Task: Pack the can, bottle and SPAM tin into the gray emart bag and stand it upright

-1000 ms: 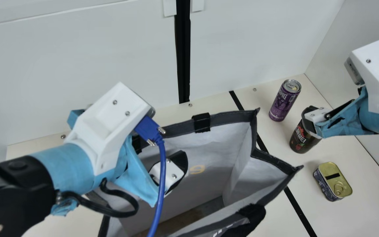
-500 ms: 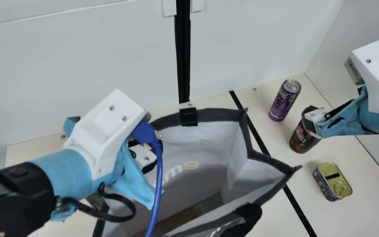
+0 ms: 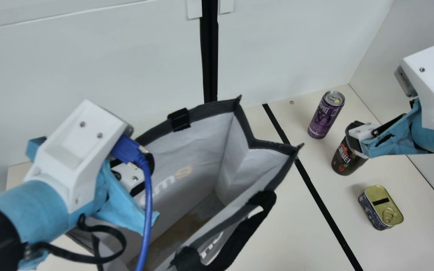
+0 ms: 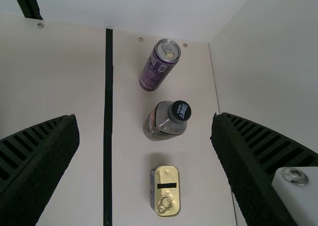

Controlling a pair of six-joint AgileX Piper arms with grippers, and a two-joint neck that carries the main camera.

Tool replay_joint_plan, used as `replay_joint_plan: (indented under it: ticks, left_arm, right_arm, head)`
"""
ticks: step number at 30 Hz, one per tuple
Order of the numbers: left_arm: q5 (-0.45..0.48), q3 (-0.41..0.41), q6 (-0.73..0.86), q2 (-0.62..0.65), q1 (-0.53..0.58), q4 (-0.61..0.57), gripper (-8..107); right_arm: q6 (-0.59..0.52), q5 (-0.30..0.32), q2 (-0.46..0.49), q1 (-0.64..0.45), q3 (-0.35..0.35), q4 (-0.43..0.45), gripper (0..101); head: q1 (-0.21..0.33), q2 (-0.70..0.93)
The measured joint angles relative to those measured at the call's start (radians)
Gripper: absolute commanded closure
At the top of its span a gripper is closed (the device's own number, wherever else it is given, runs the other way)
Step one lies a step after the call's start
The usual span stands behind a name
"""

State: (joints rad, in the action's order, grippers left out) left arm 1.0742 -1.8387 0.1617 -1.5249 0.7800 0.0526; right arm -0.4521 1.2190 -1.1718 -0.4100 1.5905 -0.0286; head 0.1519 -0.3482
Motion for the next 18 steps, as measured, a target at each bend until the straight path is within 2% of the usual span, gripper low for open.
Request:
replay_joint_plan:
  ticks: [8,18]
  left_arm:
    - [-0.013,0.030,-0.069,0.047,-0.036,0.095,107]
    - [-0.040,0.059,-0.220,0.096,-0.071,0.285,107]
  right_arm:
    - [0.000,0.000,0.000,0.000,0.000,0.000,6]
    - [0.000,0.000,0.000,0.000,0.000,0.000,6]
  head:
    - [0.000,0.000]
    - [0.000,0.000]
